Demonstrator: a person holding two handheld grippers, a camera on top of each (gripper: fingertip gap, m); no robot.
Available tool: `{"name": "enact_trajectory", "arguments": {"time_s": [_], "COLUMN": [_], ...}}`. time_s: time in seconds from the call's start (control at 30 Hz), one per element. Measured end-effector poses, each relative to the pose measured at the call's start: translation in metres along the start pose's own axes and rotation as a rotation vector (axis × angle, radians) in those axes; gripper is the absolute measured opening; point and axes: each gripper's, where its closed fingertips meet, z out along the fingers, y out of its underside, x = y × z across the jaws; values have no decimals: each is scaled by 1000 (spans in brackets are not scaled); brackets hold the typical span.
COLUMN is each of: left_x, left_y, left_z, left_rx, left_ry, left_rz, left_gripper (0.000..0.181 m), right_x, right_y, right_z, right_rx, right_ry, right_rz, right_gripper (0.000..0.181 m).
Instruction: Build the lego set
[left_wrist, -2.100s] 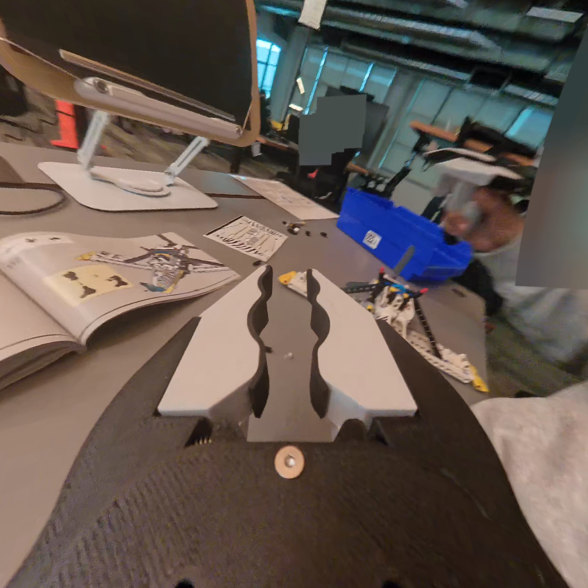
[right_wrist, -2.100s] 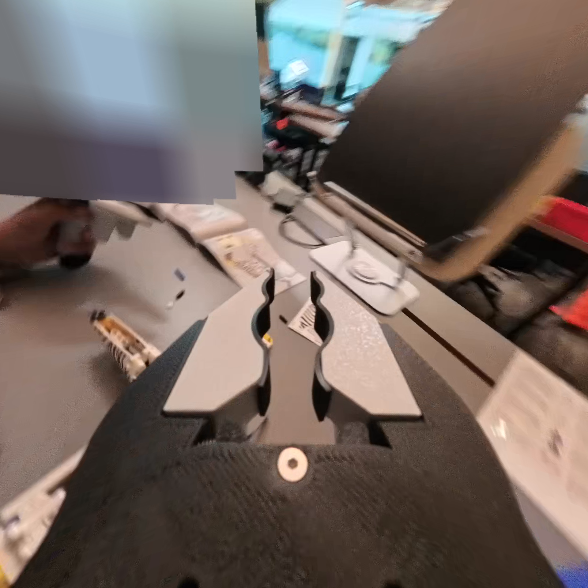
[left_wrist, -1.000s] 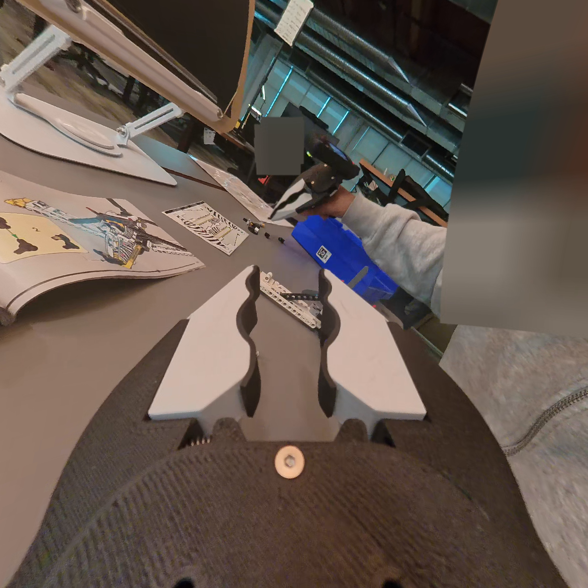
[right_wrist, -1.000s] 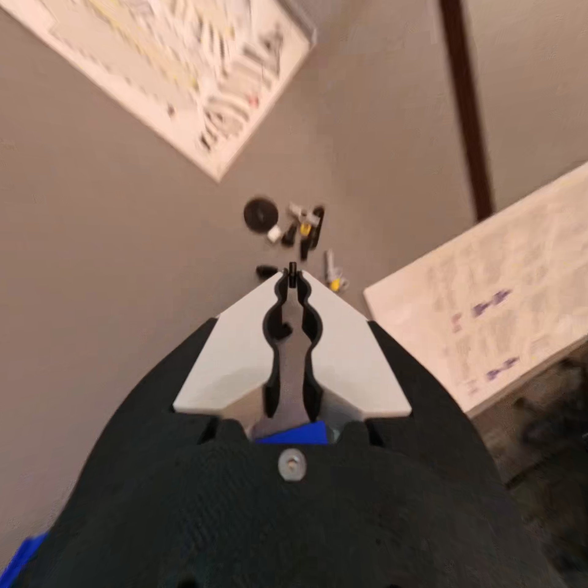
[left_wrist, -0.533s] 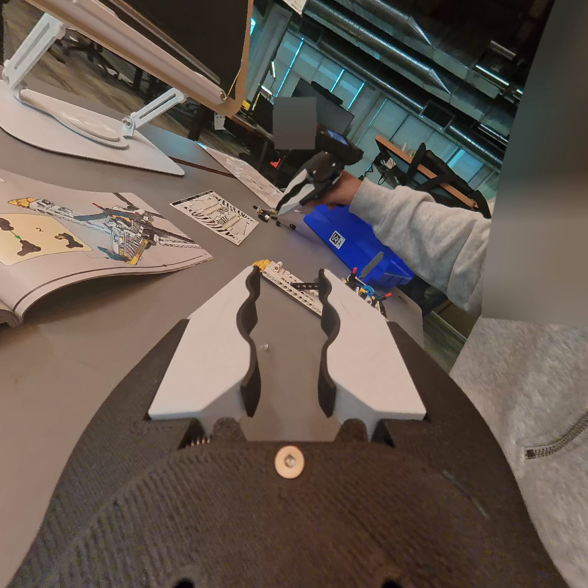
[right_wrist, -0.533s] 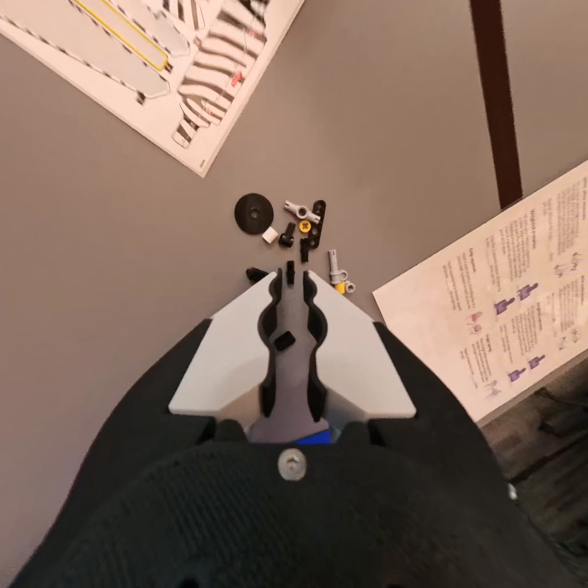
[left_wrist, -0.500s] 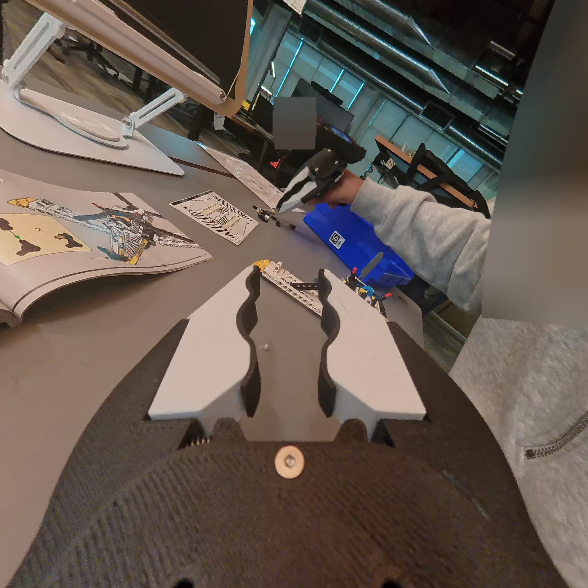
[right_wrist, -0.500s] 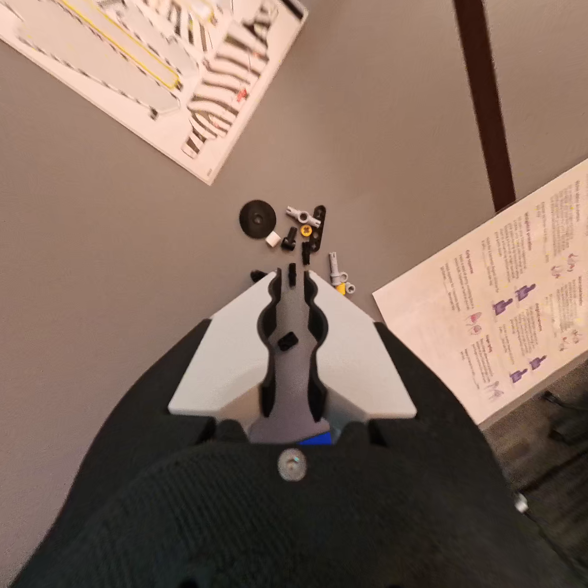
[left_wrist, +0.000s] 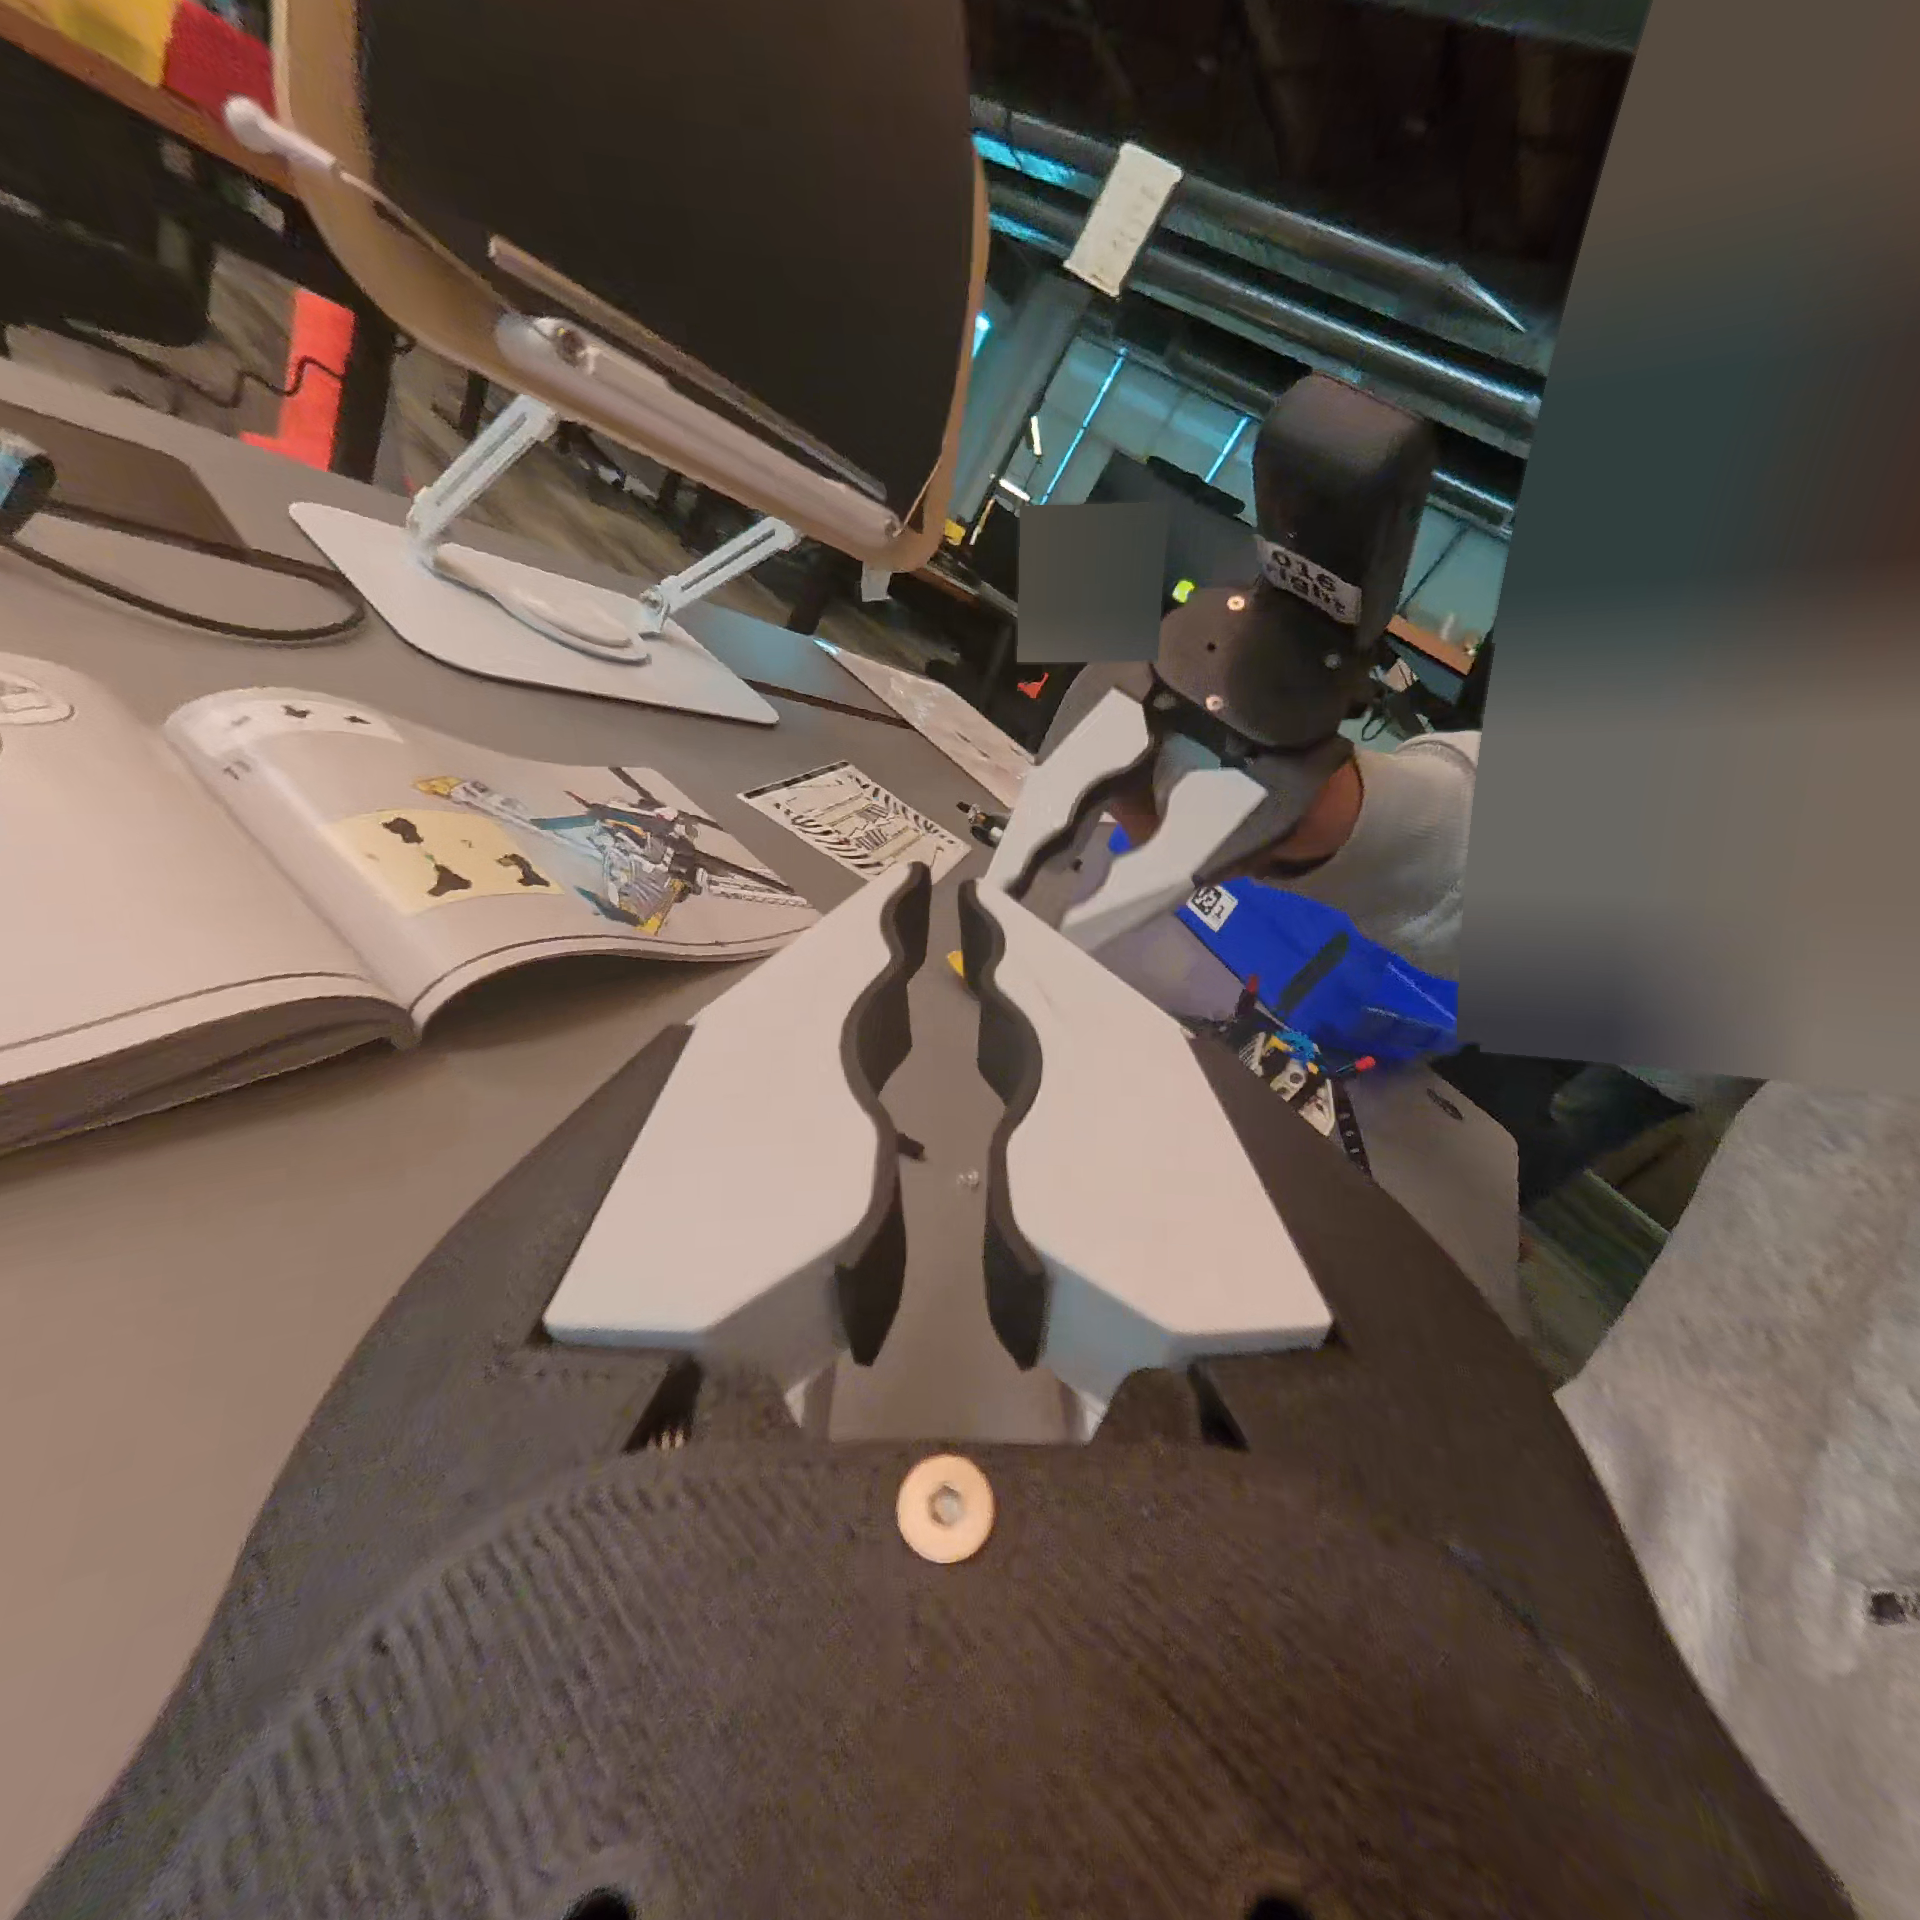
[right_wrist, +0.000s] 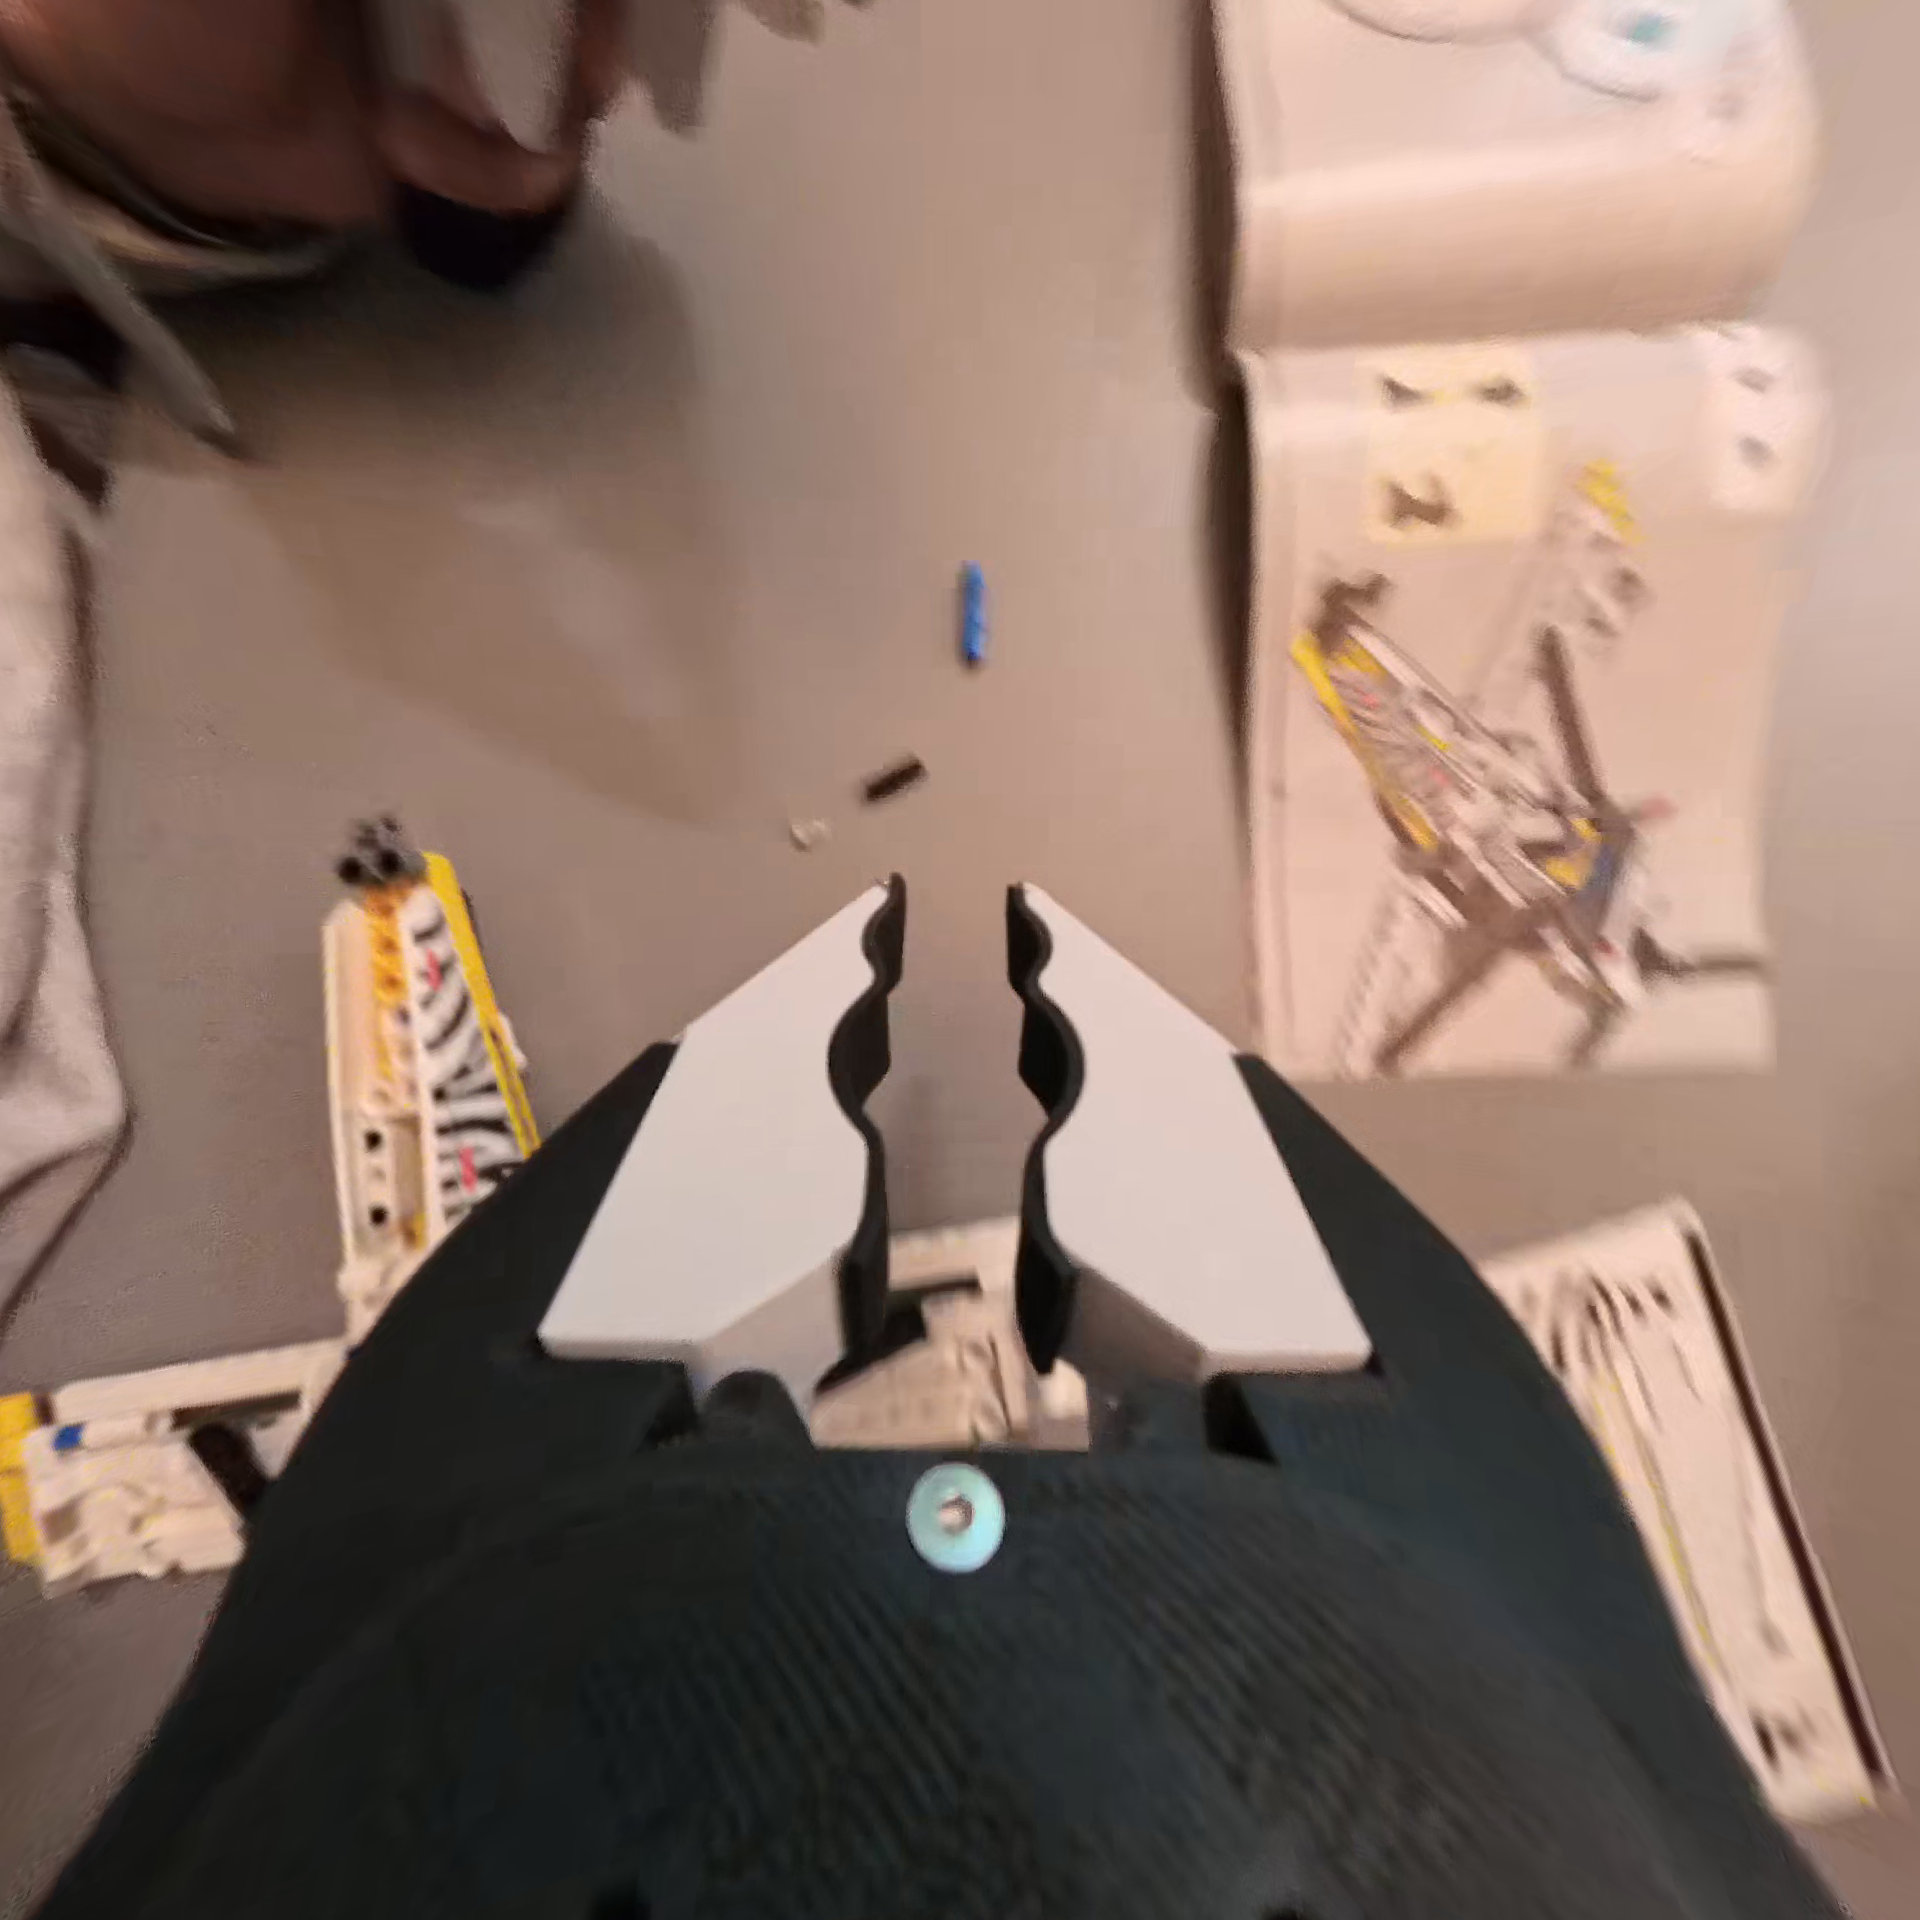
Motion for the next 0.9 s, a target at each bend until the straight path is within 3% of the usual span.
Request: {"name": "enact_trajectory", "arguments": {"time_s": [0.13, 0.27, 0.57, 0.63, 0.9], "left_x": [1, 3, 3, 3, 4], "left_y": [5, 5, 4, 4, 5], "left_z": [3, 3, 2, 2, 2], "left_rx": [-22, -16, 4, 3, 2], "left_ry": [32, 60, 107, 113, 121], "left_rz": [-36, -72, -143, -150, -160], "left_gripper": [5, 6, 9, 10, 11], "right_x": [-24, -27, -19, -21, -4], "right_y": [-4, -3, -4, -3, -6], "right_z": [41, 58, 65, 66, 41], "right_rx": [-77, -100, -124, -129, -68], "right_ry": [-127, -139, -159, -159, -87], "right_rz": [-82, -149, -169, -188, -127], "right_gripper": [29, 27, 15, 0, 0]}}
